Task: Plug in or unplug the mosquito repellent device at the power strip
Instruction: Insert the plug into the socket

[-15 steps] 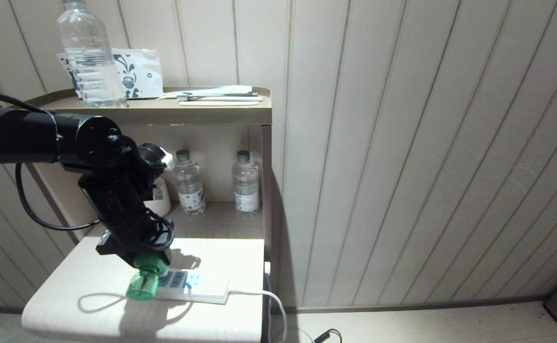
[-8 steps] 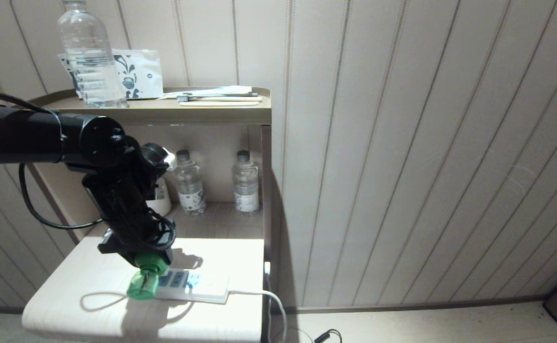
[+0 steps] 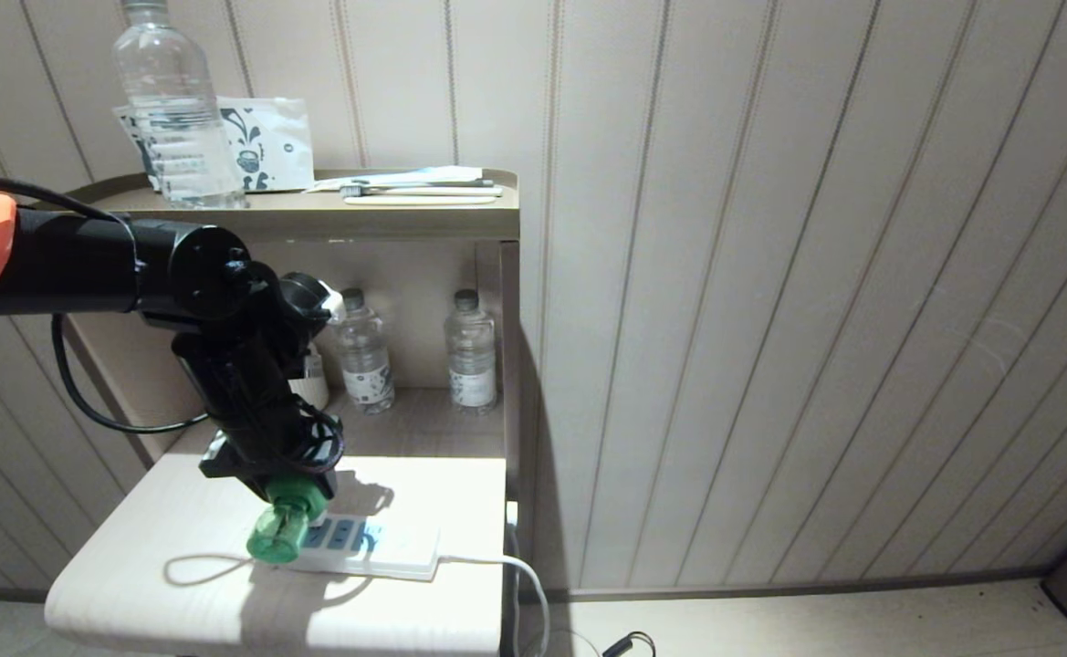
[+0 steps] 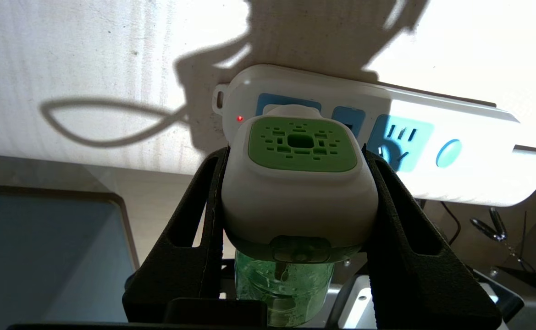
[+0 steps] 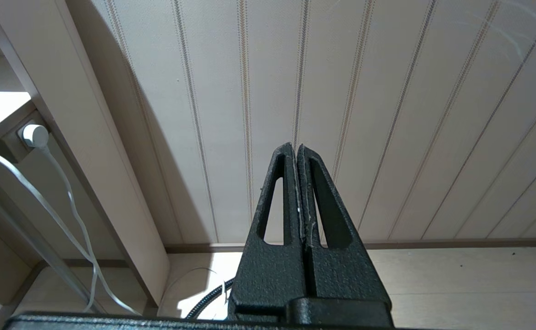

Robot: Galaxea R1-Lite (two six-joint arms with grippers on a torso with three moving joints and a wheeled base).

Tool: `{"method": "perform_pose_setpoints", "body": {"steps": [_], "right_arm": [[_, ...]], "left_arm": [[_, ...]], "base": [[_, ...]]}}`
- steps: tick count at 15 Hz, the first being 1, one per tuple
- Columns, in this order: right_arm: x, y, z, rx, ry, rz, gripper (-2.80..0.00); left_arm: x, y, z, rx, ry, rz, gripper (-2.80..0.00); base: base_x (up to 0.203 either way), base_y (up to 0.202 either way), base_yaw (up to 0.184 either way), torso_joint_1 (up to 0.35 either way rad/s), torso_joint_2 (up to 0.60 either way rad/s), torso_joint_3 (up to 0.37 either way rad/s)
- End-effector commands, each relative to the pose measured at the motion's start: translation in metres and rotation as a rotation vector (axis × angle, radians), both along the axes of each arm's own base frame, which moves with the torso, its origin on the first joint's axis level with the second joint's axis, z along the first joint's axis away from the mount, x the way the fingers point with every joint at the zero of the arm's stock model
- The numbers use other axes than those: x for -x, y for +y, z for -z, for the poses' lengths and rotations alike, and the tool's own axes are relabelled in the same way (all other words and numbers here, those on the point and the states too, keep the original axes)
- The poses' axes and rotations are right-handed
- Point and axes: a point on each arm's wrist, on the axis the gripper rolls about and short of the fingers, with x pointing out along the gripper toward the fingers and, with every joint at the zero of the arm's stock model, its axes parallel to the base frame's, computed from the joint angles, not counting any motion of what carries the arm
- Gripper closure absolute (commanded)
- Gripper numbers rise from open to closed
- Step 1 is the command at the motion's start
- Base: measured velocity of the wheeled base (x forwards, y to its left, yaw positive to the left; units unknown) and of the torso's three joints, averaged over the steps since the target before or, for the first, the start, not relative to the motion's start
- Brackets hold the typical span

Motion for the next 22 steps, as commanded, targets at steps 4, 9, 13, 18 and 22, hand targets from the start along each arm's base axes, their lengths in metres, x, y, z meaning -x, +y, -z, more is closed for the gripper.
{"method": "perform_pose_setpoints", "body": {"steps": [4, 9, 13, 18, 22], "right_arm": [[0.0, 0.0, 0.0, 0.0, 0.0, -0.001, 0.0], [0.0, 0.0, 0.0, 0.0, 0.0, 0.0, 0.0], [0.0, 0.0, 0.0, 0.0, 0.0, 0.0, 0.0], [0.0, 0.0, 0.0, 0.0, 0.0, 0.0, 0.0], [0.0, 0.0, 0.0, 0.0, 0.0, 0.0, 0.0]], "left_arm": [[0.0, 0.0, 0.017, -0.015, 0.055, -0.003, 0.0], [-0.002, -0.003, 0.029, -0.008, 0.025, 0.002, 0.0], [-0.002, -0.002, 0.032, -0.01, 0.037, -0.001, 0.0], [0.003, 0.0, 0.032, -0.014, 0.047, 0.001, 0.0], [0.004, -0.001, 0.026, 0.004, 0.027, 0.0, 0.0]], "base": [[0.0, 0.0, 0.0, 0.0, 0.0, 0.0], [0.0, 0.0, 0.0, 0.0, 0.0, 0.0], [0.0, 0.0, 0.0, 0.0, 0.0, 0.0], [0.0, 0.0, 0.0, 0.0, 0.0, 0.0], [0.0, 0.0, 0.0, 0.0, 0.0, 0.0]]}}
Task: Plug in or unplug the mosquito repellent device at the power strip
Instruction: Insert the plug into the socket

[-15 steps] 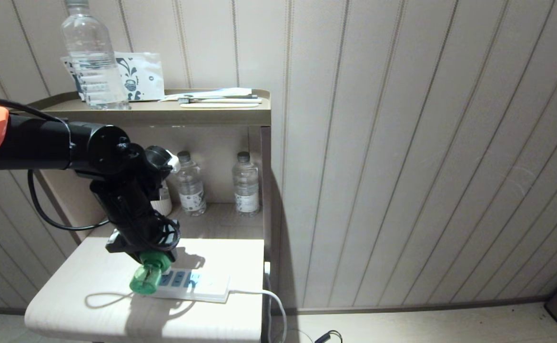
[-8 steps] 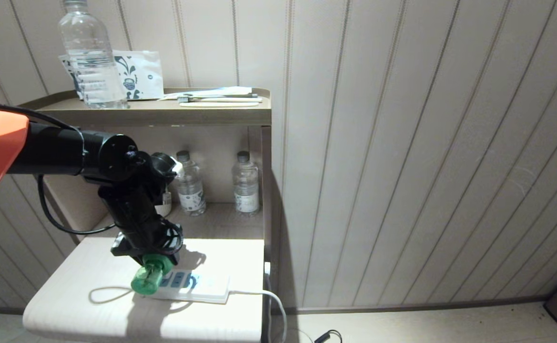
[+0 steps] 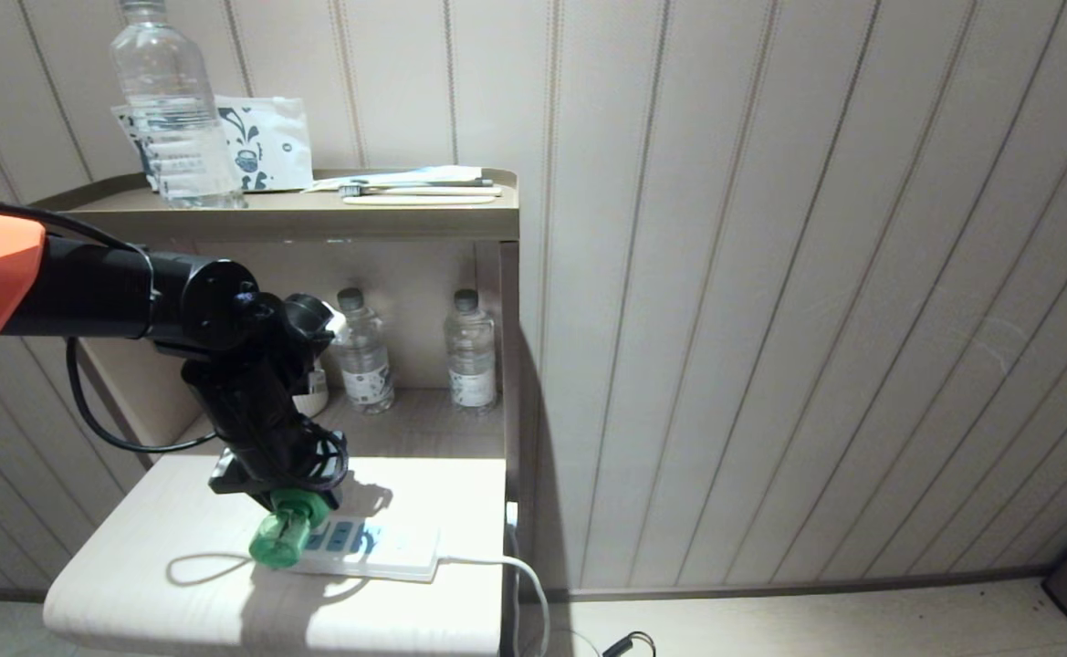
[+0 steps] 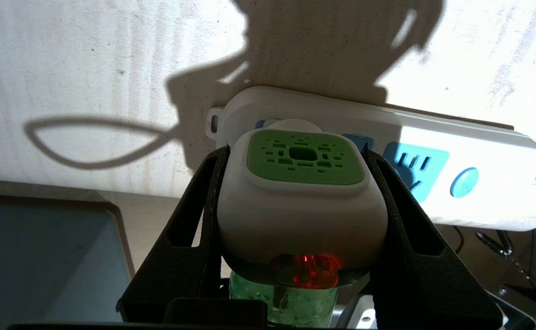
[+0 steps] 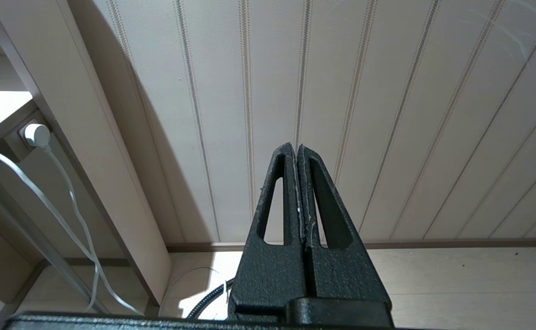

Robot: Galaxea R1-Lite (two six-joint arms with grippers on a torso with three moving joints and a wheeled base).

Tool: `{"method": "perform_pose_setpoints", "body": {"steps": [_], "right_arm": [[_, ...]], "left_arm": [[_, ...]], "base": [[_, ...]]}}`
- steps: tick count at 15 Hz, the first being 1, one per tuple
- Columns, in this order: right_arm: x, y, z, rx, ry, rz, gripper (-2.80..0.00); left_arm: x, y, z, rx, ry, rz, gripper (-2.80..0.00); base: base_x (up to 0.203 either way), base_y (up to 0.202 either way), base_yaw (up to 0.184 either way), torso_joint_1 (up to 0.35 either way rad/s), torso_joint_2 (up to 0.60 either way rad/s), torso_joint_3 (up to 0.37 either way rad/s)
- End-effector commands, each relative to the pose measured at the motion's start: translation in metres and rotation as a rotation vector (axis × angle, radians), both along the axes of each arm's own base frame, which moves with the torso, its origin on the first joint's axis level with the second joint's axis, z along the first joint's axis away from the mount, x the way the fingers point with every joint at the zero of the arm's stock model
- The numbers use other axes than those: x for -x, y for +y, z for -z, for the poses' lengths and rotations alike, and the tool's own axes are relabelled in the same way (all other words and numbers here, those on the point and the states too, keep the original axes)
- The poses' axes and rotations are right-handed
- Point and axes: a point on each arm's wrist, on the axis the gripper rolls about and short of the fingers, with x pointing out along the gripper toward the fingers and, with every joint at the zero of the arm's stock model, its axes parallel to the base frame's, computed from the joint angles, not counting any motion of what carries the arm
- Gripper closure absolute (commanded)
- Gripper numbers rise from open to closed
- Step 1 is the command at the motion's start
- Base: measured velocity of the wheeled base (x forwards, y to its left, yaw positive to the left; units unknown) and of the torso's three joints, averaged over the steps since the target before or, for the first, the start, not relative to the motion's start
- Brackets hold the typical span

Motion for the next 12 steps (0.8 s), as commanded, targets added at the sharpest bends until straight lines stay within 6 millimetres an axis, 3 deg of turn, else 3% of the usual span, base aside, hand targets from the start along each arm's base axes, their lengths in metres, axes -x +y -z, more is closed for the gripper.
{"method": "perform_pose_setpoints", "body": {"steps": [1, 2, 3, 12], "right_arm": [[0.0, 0.0, 0.0, 0.0, -0.001, 0.0, 0.0], [0.0, 0.0, 0.0, 0.0, -0.001, 0.0, 0.0], [0.0, 0.0, 0.0, 0.0, -0.001, 0.0, 0.0], [0.0, 0.0, 0.0, 0.0, -0.001, 0.0, 0.0]], "left_arm": [[0.001, 0.0, -0.004, 0.011, -0.018, -0.002, 0.0], [0.002, 0.0, -0.008, 0.016, -0.035, -0.002, 0.0], [0.002, 0.0, -0.01, 0.017, -0.046, -0.001, -2.8], [0.012, 0.004, -0.042, 0.045, -0.152, 0.005, -2.8]], "base": [[0.0, 0.0, 0.0, 0.0, 0.0, 0.0], [0.0, 0.0, 0.0, 0.0, 0.0, 0.0], [0.0, 0.0, 0.0, 0.0, 0.0, 0.0], [0.0, 0.0, 0.0, 0.0, 0.0, 0.0]]}}
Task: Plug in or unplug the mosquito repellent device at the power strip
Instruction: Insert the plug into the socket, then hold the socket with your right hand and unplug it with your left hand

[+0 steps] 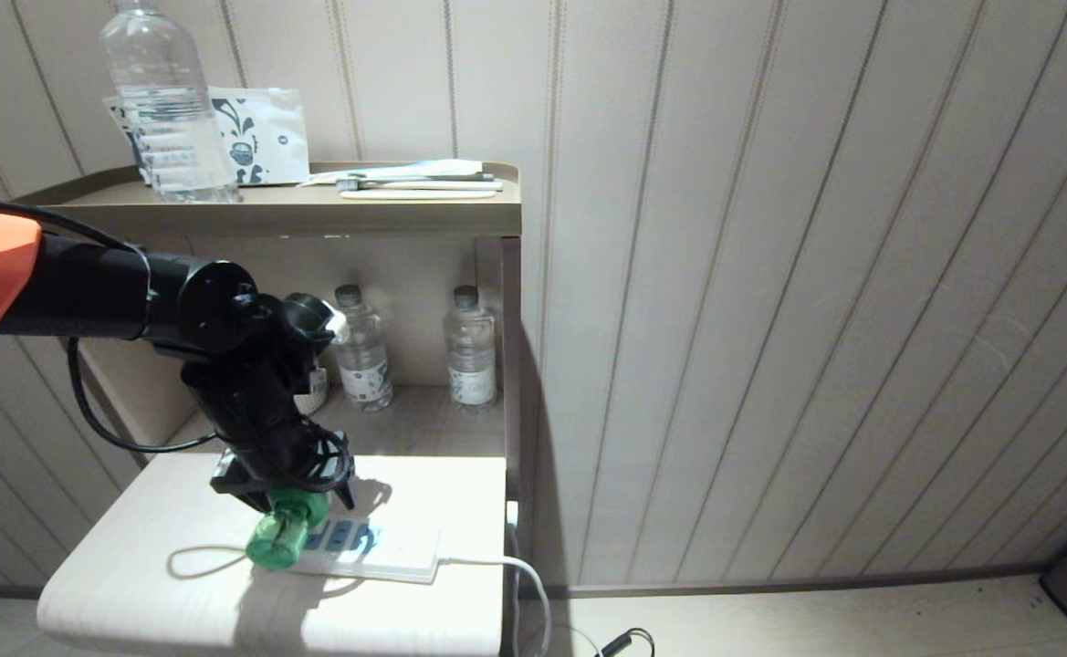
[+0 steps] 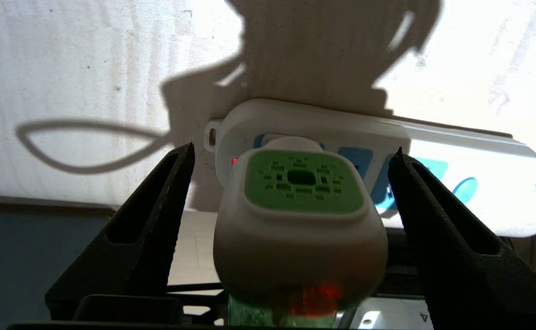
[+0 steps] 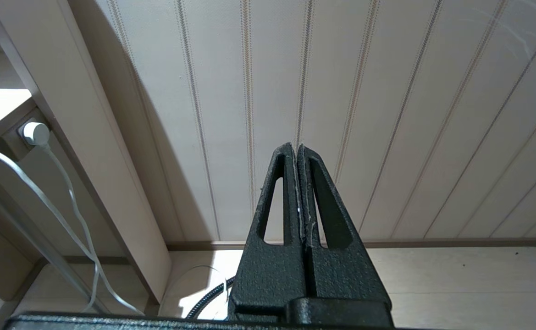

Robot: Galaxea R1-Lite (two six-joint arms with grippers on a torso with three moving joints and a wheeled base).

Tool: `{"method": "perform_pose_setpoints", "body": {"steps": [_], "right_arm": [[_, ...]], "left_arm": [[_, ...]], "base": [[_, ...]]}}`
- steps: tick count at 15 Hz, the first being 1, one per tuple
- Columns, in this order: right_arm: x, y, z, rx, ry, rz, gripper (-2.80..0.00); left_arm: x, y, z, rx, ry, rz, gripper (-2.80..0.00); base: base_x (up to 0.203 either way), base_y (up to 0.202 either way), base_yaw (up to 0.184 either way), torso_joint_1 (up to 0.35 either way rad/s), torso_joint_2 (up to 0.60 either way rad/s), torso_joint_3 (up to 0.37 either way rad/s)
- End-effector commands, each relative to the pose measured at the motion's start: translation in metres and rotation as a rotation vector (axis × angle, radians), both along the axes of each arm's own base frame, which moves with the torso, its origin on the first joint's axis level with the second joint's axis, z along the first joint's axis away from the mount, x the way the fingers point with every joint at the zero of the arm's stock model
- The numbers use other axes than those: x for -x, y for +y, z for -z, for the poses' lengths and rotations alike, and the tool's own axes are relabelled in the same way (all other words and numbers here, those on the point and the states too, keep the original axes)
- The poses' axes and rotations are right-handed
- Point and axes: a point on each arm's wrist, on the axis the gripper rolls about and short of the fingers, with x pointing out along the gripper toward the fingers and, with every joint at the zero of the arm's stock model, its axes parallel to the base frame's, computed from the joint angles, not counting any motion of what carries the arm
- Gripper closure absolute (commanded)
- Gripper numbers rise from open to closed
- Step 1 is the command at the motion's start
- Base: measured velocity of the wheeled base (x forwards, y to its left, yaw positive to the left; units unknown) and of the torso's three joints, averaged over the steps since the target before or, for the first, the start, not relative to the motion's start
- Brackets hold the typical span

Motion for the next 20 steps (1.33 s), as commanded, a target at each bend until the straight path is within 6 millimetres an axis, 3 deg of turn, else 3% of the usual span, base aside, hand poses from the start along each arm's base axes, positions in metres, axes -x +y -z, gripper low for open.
{"method": "perform_pose_setpoints", "body": {"steps": [1, 6, 11, 12, 16, 20], "right_arm": [[0.0, 0.0, 0.0, 0.0, 0.0, 0.0, 0.0], [0.0, 0.0, 0.0, 0.0, 0.0, 0.0, 0.0], [0.0, 0.0, 0.0, 0.0, 0.0, 0.0, 0.0], [0.0, 0.0, 0.0, 0.0, 0.0, 0.0, 0.0], [0.0, 0.0, 0.0, 0.0, 0.0, 0.0, 0.0], [0.0, 0.0, 0.0, 0.0, 0.0, 0.0, 0.0]], "left_arm": [[0.01, 0.003, -0.022, 0.019, -0.059, -0.002, -2.8], [0.035, 0.012, -0.064, 0.049, -0.169, 0.003, -2.8], [0.048, 0.016, -0.07, 0.053, -0.168, 0.001, -2.8], [0.053, 0.018, -0.075, 0.056, -0.183, 0.003, 0.0], [0.082, 0.032, -0.1, 0.084, -0.28, -0.016, 0.0], [0.135, 0.058, -0.106, 0.104, -0.408, -0.024, 0.0]], "base": [[0.0, 0.0, 0.0, 0.0, 0.0, 0.0], [0.0, 0.0, 0.0, 0.0, 0.0, 0.0], [0.0, 0.0, 0.0, 0.0, 0.0, 0.0], [0.0, 0.0, 0.0, 0.0, 0.0, 0.0], [0.0, 0.0, 0.0, 0.0, 0.0, 0.0], [0.0, 0.0, 0.0, 0.0, 0.0, 0.0]]}}
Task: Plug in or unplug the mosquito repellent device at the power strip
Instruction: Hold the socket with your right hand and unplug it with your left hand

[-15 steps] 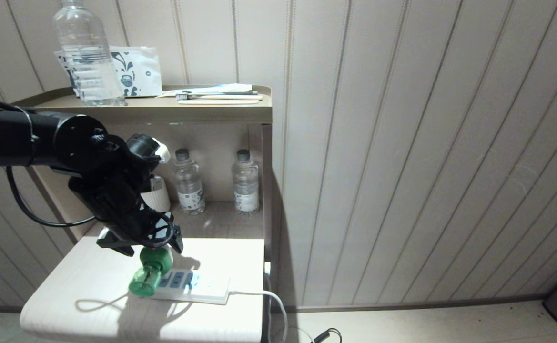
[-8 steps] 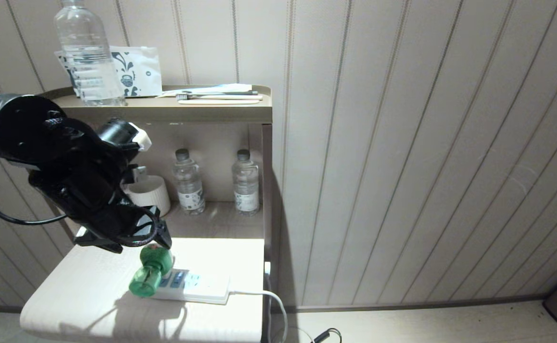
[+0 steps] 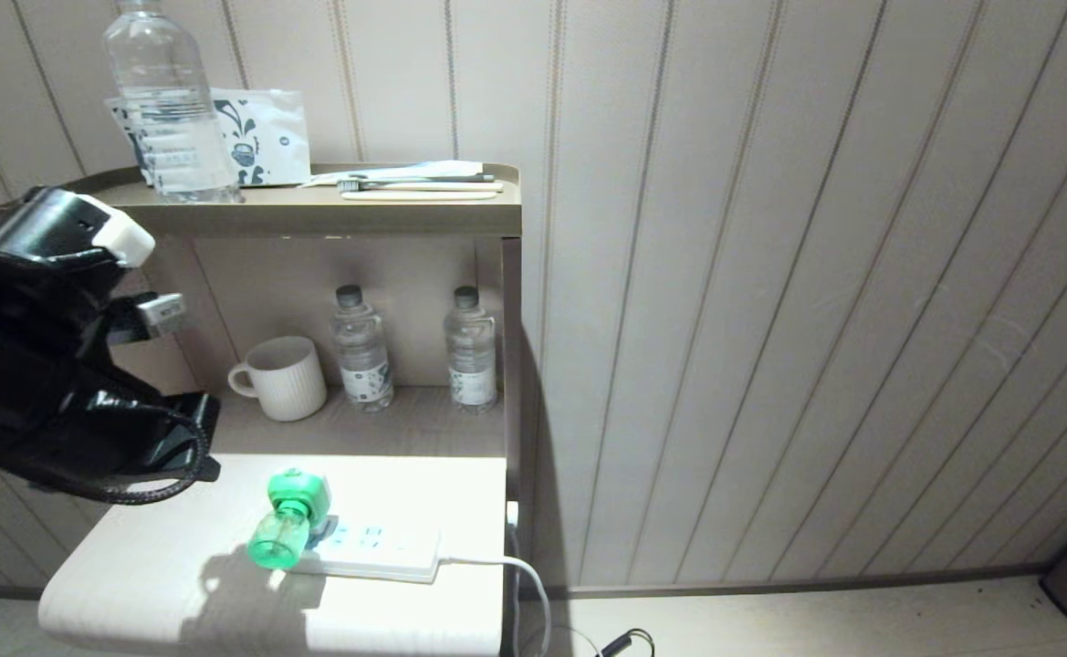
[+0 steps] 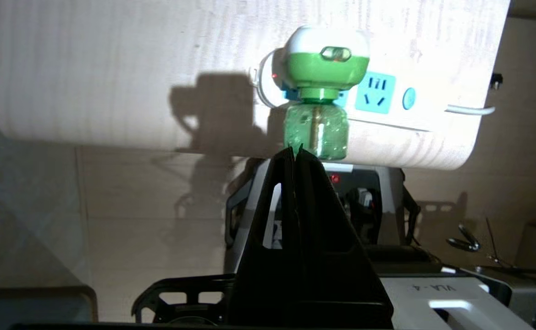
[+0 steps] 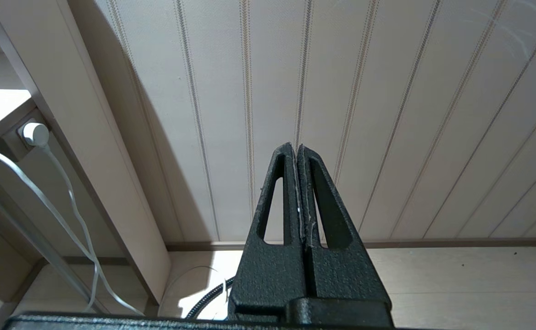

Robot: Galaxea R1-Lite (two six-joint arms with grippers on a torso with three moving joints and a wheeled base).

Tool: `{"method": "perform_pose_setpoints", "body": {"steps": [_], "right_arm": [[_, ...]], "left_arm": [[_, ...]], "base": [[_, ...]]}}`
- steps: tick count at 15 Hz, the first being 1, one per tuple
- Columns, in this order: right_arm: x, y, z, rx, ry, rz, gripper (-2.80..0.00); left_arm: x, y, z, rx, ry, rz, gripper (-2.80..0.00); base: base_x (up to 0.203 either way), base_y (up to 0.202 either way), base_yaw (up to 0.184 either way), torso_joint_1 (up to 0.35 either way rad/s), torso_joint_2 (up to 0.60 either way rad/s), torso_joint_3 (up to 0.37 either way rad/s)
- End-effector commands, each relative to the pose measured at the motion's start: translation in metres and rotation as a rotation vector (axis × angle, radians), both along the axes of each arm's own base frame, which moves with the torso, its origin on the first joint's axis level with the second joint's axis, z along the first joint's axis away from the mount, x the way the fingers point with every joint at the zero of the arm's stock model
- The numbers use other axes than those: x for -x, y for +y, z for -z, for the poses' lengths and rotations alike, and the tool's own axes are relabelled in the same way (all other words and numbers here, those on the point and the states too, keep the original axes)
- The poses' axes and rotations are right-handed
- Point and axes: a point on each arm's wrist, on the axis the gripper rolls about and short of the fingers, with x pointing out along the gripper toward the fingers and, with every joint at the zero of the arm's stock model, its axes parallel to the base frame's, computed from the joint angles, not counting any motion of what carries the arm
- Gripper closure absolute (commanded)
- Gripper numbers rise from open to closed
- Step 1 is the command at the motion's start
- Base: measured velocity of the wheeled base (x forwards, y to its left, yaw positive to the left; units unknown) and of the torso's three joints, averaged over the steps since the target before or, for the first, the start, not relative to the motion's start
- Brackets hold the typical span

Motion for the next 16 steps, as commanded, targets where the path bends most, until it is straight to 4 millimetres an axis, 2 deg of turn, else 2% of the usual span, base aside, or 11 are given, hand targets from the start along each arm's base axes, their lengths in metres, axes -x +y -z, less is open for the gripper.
{"method": "perform_pose_setpoints", "body": {"steps": [1, 4, 7, 9, 12, 14, 16], "right_arm": [[0.0, 0.0, 0.0, 0.0, 0.0, 0.0, 0.0], [0.0, 0.0, 0.0, 0.0, 0.0, 0.0, 0.0], [0.0, 0.0, 0.0, 0.0, 0.0, 0.0, 0.0], [0.0, 0.0, 0.0, 0.0, 0.0, 0.0, 0.0], [0.0, 0.0, 0.0, 0.0, 0.0, 0.0, 0.0], [0.0, 0.0, 0.0, 0.0, 0.0, 0.0, 0.0], [0.0, 0.0, 0.0, 0.0, 0.0, 0.0, 0.0]], "left_arm": [[0.043, 0.019, -0.01, 0.02, -0.129, -0.025, 0.0], [0.089, 0.044, -0.013, 0.01, -0.338, -0.086, 0.0], [0.143, 0.055, 0.004, -0.023, -0.544, -0.112, 0.0], [0.173, 0.057, 0.028, -0.044, -0.681, -0.125, 0.0], [0.207, 0.058, 0.061, -0.061, -0.83, -0.135, 0.0], [0.224, 0.058, 0.089, -0.088, -0.908, -0.12, 0.0], [0.232, 0.058, 0.119, -0.114, -0.94, -0.105, 0.0]], "base": [[0.0, 0.0, 0.0, 0.0, 0.0, 0.0], [0.0, 0.0, 0.0, 0.0, 0.0, 0.0], [0.0, 0.0, 0.0, 0.0, 0.0, 0.0], [0.0, 0.0, 0.0, 0.0, 0.0, 0.0], [0.0, 0.0, 0.0, 0.0, 0.0, 0.0], [0.0, 0.0, 0.0, 0.0, 0.0, 0.0], [0.0, 0.0, 0.0, 0.0, 0.0, 0.0]]}}
